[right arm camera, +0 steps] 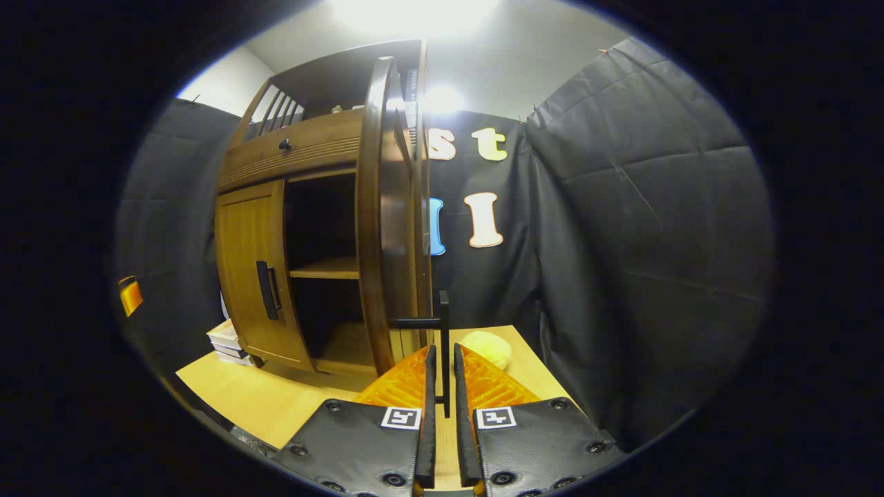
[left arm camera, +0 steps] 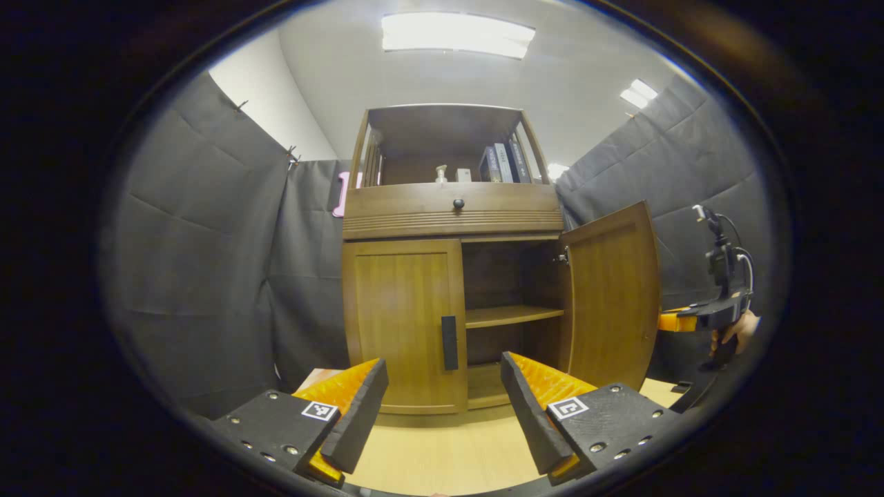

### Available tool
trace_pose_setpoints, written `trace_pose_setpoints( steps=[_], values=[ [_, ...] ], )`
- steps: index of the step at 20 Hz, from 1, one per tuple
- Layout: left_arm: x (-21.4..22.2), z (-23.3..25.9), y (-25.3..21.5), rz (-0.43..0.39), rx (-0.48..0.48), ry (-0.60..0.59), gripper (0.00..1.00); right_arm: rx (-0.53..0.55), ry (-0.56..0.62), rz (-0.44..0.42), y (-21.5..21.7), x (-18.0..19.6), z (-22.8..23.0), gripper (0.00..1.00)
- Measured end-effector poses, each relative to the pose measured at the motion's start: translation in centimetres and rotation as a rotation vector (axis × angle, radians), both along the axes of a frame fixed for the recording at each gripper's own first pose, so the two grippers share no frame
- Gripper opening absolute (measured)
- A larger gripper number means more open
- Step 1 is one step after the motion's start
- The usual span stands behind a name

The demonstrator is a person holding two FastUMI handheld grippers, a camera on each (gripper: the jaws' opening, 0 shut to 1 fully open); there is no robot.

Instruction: Open the right door of the double-door shoe cabinet with the right hand, and open the left door with the left hand.

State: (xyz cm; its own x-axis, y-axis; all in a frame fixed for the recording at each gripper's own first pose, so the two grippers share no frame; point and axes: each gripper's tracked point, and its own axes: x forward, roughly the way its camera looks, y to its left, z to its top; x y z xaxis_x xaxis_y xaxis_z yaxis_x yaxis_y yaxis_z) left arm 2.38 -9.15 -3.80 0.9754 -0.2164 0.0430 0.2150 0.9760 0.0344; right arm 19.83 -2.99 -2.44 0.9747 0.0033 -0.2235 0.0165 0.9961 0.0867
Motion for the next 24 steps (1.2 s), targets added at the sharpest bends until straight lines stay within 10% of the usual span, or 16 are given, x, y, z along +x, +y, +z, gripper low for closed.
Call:
trace_pose_setpoints(
  steps=[5, 8, 11, 24],
  values=[
    [3.0, 0.4, -2.0, -0.042, -0.003, -0.011, 0.96, -0.024, -0.094, -0.066, -2.0, -4.0, 3.4, 0.16],
    [5.7, 0.0, -2.7, -0.059, -0.011, -0.008, 0.96, -0.057, -0.141, -0.073, -1.8, -6.4, 5.3, 0.44],
    [8.2, 0.2, -3.7, -0.065, -0.02, -0.009, 0.96, -0.114, -0.176, -0.097, -2.1, -9.2, 6.1, 0.96],
    [21.0, -0.4, -5.1, -0.051, -0.044, -0.048, 0.95, -0.117, -0.084, -0.203, -3.6, -15.5, 3.2, 0.96]
  ],
)
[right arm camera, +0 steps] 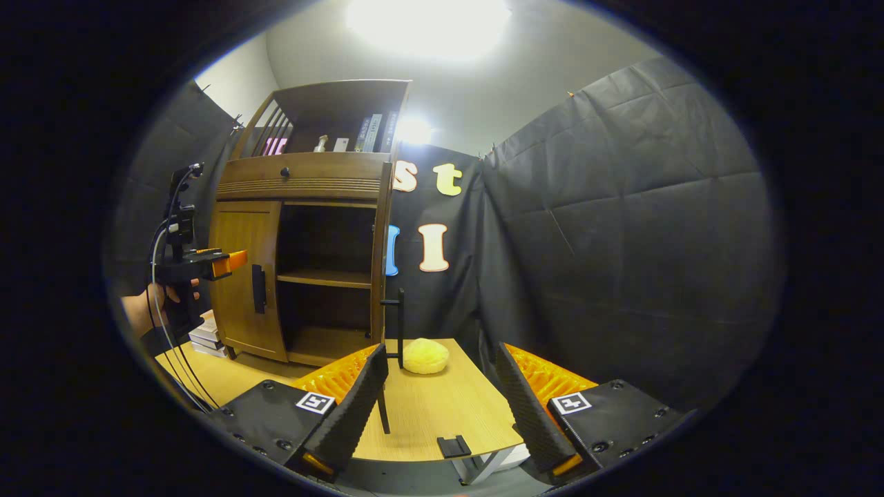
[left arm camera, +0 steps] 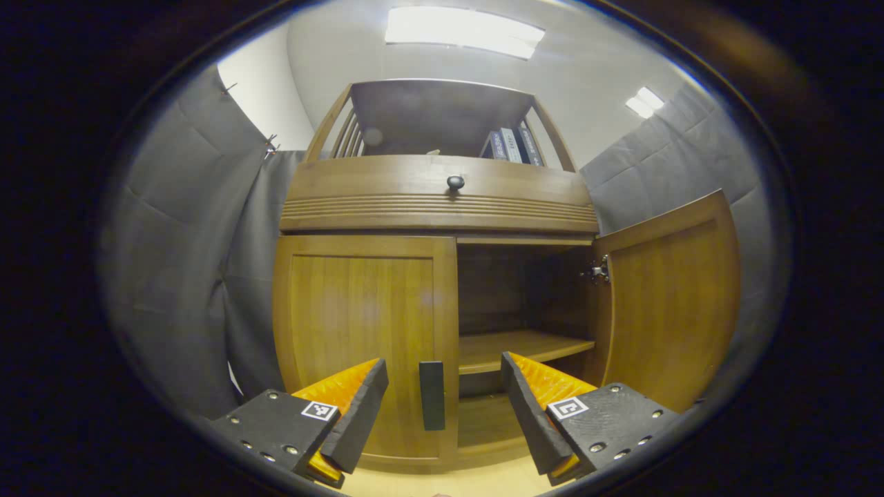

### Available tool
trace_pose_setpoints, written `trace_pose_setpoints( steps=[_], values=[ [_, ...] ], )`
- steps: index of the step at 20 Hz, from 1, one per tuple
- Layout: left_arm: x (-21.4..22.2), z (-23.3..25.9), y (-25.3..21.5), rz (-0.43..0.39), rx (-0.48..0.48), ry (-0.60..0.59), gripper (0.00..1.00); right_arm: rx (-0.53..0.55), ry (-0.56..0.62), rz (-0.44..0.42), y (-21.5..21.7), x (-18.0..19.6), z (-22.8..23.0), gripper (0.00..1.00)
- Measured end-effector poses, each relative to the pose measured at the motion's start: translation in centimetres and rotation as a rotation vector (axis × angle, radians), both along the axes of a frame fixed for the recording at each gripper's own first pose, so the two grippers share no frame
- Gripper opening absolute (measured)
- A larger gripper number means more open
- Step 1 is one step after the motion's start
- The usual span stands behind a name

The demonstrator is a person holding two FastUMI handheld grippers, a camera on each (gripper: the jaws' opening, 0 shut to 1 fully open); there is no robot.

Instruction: Open the right door of the double-door shoe cabinet with the right hand, and open the left door with the left hand.

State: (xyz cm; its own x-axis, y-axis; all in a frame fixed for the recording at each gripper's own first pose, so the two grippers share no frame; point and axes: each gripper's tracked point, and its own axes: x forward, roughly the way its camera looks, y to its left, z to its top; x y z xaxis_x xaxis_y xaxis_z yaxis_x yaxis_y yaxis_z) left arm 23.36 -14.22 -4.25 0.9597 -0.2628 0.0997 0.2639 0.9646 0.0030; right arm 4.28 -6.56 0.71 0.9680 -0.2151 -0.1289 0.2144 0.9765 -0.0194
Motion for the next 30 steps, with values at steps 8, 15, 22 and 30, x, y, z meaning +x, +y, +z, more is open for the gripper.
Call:
trace_pose_setpoints(
  steps=[8, 15, 22, 30],
  values=[
    [7.4, -4.1, 0.1, 0.024, 0.029, 0.063, 0.96, 0.025, 0.052, -0.073, -1.2, -1.5, -1.7, 0.96],
    [10.6, -8.0, -0.9, 0.034, 0.014, 0.182, 0.8, 0.013, 0.073, -0.105, -2.2, -2.3, -1.9, 0.98],
    [12.0, -10.0, -2.1, 0.012, 0.001, 0.255, 0.42, 0.011, 0.075, -0.107, -2.9, -2.3, -1.9, 0.98],
    [10.5, -9.7, -1.2, 0.061, 0.017, 0.286, 0.2, 0.003, 0.07, -0.05, -1.9, -0.8, -2.0, 0.97]
  ],
)
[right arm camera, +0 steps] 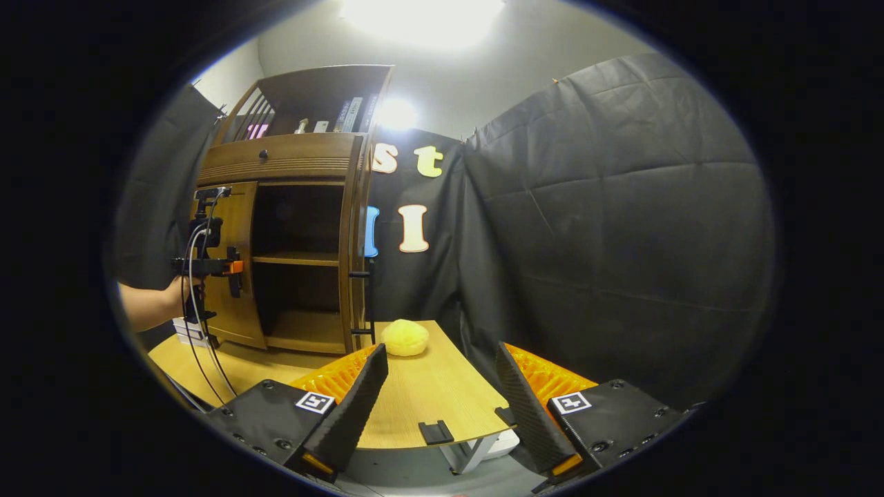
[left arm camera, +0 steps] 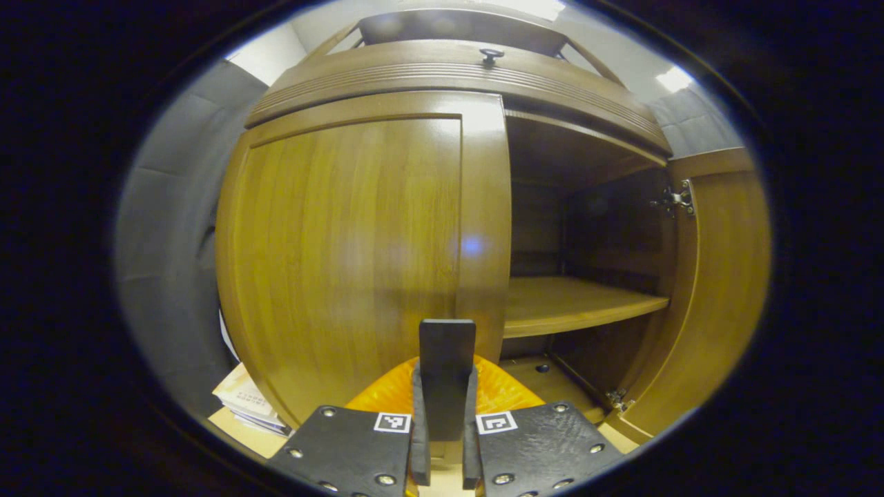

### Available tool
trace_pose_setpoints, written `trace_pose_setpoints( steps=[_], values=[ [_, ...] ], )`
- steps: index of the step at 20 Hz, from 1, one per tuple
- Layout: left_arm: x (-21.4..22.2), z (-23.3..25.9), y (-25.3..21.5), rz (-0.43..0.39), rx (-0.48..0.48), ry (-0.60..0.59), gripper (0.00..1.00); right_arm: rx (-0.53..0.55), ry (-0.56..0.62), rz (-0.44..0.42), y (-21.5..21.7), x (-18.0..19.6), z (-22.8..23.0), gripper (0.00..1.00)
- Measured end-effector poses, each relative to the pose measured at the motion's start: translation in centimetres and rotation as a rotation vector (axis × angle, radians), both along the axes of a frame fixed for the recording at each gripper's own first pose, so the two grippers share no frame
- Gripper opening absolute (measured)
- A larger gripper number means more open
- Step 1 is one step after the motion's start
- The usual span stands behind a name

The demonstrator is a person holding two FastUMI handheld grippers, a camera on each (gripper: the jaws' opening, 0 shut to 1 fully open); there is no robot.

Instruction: Open the right door of the double-door shoe cabinet with the right hand, and open the left door with the left hand.

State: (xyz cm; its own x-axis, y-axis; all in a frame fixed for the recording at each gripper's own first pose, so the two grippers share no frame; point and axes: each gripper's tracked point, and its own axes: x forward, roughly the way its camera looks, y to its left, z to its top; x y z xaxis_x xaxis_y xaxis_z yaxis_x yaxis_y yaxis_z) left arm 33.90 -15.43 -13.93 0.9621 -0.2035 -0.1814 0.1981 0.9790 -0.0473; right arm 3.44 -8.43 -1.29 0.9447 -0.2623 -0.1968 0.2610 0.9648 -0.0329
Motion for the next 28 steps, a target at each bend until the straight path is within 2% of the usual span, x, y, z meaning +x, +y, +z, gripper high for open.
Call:
trace_pose_setpoints(
  steps=[5, 7, 9, 14, 16, 17, 19, 20, 28],
  values=[
    [-4.1, 0.1, 2.0, -0.003, 0.001, -0.009, 0.22, 0.012, -0.011, 0.049, 1.3, 1.3, 0.2, 0.99],
    [-5.5, 0.3, 2.7, -0.005, -0.007, -0.007, 0.17, 0.009, -0.015, 0.074, 2.0, 1.7, 0.3, 0.97],
    [-7.0, 0.6, 3.6, -0.001, -0.011, -0.01, 0.22, 0.002, -0.022, 0.098, 2.8, 1.9, 0.7, 0.99],
    [-10.4, 1.2, 6.2, 0.013, -0.033, -0.01, 0.18, 0.006, -0.036, 0.144, 4.4, 2.5, 0.9, 0.97],
    [-11.5, 1.3, 7.5, 0.022, -0.03, -0.012, 0.17, 0.014, -0.037, 0.157, 5.0, 2.5, 0.9, 0.99],
    [-12.2, 1.4, 8.2, 0.026, -0.029, -0.011, 0.21, 0.018, -0.037, 0.165, 5.3, 2.6, 0.9, 0.97],
    [-13.4, 1.5, 9.6, 0.035, -0.033, -0.011, 0.17, 0.024, -0.044, 0.179, 6.1, 2.8, 1.0, 0.97],
    [-13.9, 1.6, 10.2, 0.04, -0.036, -0.01, 0.21, 0.027, -0.048, 0.188, 6.5, 3.0, 1.1, 0.97],
    [-16.3, 1.8, 14.5, 0.066, -0.026, -0.011, 0.2, 0.03, -0.076, 0.265, 10.7, 4.7, 1.7, 0.97]
  ],
)
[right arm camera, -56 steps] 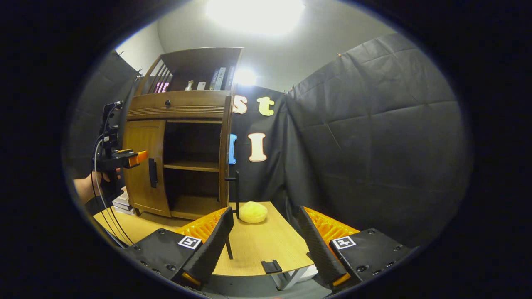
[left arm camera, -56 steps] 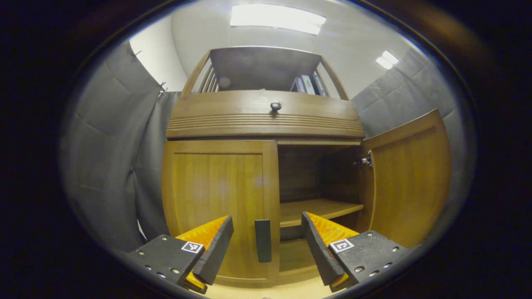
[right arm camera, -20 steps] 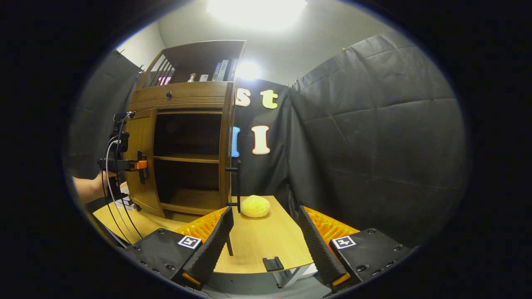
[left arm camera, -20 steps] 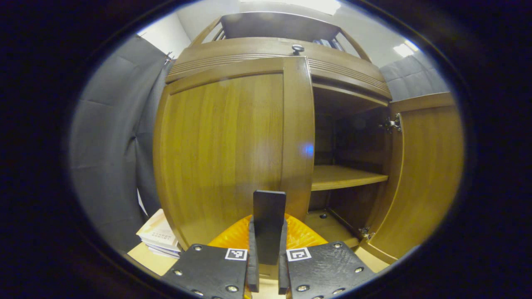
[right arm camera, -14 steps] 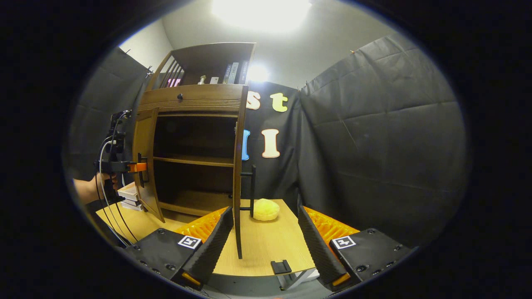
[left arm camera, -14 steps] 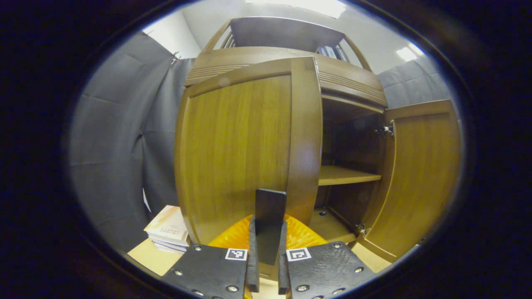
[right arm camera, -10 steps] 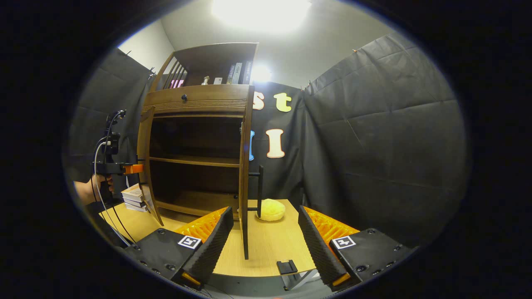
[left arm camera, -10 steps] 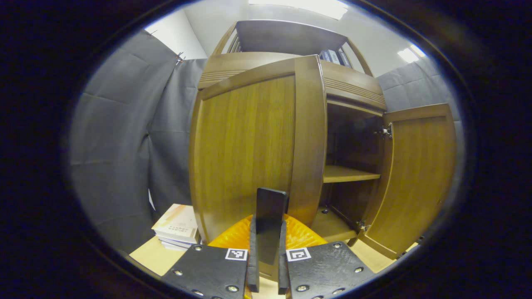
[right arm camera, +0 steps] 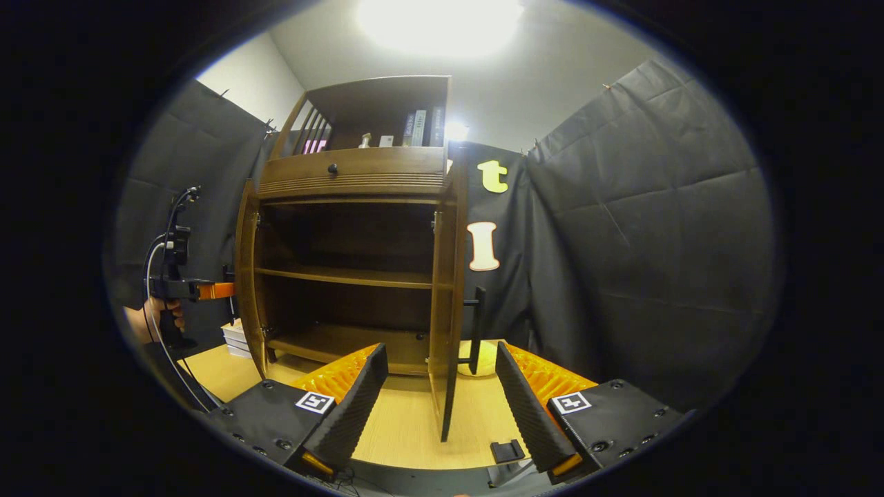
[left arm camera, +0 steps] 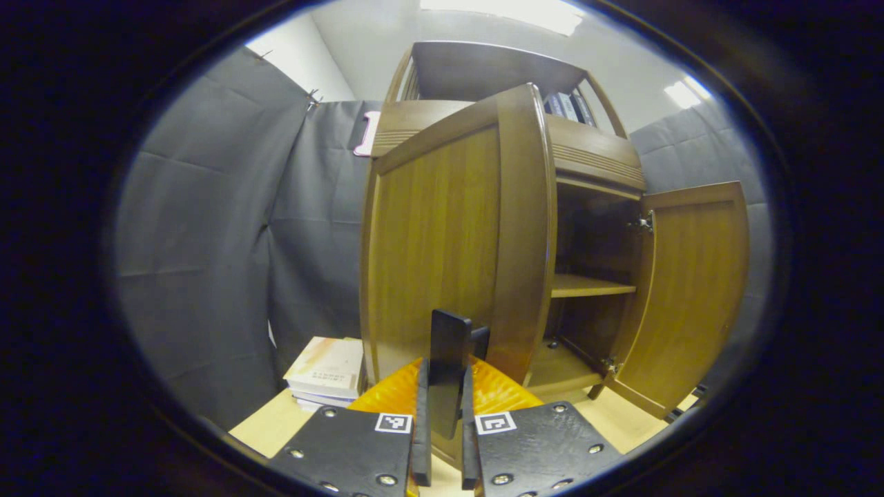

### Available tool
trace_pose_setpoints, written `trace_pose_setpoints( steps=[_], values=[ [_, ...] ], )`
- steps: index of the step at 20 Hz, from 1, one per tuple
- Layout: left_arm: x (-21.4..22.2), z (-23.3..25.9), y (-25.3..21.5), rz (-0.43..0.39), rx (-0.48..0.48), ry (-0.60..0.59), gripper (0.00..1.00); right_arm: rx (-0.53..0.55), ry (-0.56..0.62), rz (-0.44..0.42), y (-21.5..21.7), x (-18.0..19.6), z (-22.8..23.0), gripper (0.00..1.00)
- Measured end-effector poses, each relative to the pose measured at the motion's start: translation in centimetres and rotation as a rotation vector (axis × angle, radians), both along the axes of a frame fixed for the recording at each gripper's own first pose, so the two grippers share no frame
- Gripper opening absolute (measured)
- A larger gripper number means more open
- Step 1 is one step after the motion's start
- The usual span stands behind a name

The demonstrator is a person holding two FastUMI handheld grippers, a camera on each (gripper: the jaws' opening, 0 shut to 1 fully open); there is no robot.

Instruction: Open the right door of the double-door shoe cabinet with the right hand, and open the left door with the left hand.

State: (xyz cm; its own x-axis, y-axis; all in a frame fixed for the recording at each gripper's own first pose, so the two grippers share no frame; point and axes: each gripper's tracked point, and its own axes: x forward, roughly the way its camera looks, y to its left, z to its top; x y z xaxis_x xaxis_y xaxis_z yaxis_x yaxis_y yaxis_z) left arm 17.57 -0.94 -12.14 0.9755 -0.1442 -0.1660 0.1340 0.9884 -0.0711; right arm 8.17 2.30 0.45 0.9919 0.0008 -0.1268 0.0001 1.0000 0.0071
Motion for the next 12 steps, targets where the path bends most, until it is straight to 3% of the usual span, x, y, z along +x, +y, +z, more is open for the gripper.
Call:
trace_pose_setpoints(
  steps=[12],
  values=[
    [-2.3, -0.7, 5.6, 0.032, -0.003, 0.013, 0.17, -0.013, -0.006, 0.082, 5.4, 1.4, 0.3, 0.98]
  ],
)
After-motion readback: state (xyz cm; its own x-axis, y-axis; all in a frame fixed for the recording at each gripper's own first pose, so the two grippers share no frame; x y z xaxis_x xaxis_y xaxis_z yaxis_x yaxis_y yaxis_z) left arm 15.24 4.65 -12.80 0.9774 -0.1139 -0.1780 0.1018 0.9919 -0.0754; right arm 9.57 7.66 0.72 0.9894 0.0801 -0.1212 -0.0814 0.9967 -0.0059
